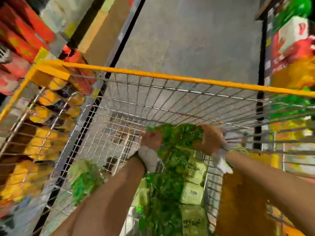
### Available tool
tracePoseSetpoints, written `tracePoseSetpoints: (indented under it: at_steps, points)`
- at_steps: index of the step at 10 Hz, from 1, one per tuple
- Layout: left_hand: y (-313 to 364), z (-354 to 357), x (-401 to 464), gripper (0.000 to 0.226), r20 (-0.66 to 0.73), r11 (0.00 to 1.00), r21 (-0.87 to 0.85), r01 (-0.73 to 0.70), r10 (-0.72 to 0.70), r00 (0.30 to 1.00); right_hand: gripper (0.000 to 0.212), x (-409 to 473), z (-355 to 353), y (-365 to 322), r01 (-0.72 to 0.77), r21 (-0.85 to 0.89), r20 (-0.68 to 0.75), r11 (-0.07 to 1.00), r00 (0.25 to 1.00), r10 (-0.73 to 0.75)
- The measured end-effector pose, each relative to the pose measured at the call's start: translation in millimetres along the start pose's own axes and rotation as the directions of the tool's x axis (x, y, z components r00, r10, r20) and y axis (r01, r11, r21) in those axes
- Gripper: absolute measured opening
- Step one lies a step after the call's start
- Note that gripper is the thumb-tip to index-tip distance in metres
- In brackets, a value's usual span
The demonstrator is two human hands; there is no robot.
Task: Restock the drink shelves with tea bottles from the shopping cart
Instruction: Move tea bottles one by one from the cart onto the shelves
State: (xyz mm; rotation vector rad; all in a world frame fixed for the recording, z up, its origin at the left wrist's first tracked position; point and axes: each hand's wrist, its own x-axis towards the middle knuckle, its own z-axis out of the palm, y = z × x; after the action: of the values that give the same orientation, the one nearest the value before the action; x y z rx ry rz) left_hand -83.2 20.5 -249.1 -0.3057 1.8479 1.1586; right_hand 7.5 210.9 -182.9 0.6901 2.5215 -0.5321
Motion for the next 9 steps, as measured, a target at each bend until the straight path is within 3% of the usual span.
tracePoseSetpoints:
  at_steps: [1,2,3,4,5,7,8,9]
  points:
    - [17,18,-14,0.076,0.087,0.991,0.132,0.019,-0.030,0.996,0.081,2,15,16,-0.007,-0.054,-0.018,0.999,1.000,0.006]
    - [14,32,-11,0.060,0.061,0.985,0.173,0.007,-0.018,0.998,0.089,6,18,26,0.049,-0.130,-0.022,0.990,0.998,-0.052]
    - [11,49,-8,0.085,0.092,0.996,0.062,0.062,-0.068,0.993,0.100,11,25,32,0.018,-0.193,-0.016,0.981,1.000,-0.022]
    - [-10,63,18,0.103,0.074,0.975,-0.202,0.087,-0.074,0.995,0.106,15,28,29,0.012,-0.210,0.040,0.978,0.999,-0.004]
    - [-11,70,17,0.112,0.102,0.935,-0.344,0.090,-0.058,0.993,0.095,11,21,28,0.036,-0.238,0.011,0.970,0.999,-0.034]
    - [0,67,-11,0.108,0.071,0.950,-0.311,0.022,0.000,0.997,0.087,-10,22,18,-0.016,-0.248,-0.017,0.969,1.000,0.012]
    - [-19,58,-12,0.135,0.009,0.970,-0.241,-0.010,0.013,1.000,0.081,-30,22,3,0.018,-0.289,-0.079,0.957,0.996,-0.042]
    - [-11,39,-36,0.118,-0.003,0.972,-0.231,-0.052,0.053,0.999,0.077,-44,14,-16,0.037,-0.247,-0.064,0.968,0.996,-0.054]
